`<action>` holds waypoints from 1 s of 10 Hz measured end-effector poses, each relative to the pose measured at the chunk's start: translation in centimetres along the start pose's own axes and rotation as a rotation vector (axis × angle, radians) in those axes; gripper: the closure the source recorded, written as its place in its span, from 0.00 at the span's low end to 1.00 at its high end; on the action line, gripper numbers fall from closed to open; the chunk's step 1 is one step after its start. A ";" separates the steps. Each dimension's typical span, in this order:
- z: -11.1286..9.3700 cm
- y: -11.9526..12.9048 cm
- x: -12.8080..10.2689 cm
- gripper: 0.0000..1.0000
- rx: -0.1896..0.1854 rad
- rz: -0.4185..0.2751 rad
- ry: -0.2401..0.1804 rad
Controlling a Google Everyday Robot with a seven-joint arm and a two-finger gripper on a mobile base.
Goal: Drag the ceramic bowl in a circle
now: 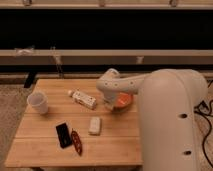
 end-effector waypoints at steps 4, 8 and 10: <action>-1.6 5.8 -2.1 1.00 -0.036 -0.096 -0.060; -3.2 10.3 2.2 1.00 -0.102 -0.044 -0.068; -3.4 11.1 5.6 1.00 -0.119 0.012 -0.048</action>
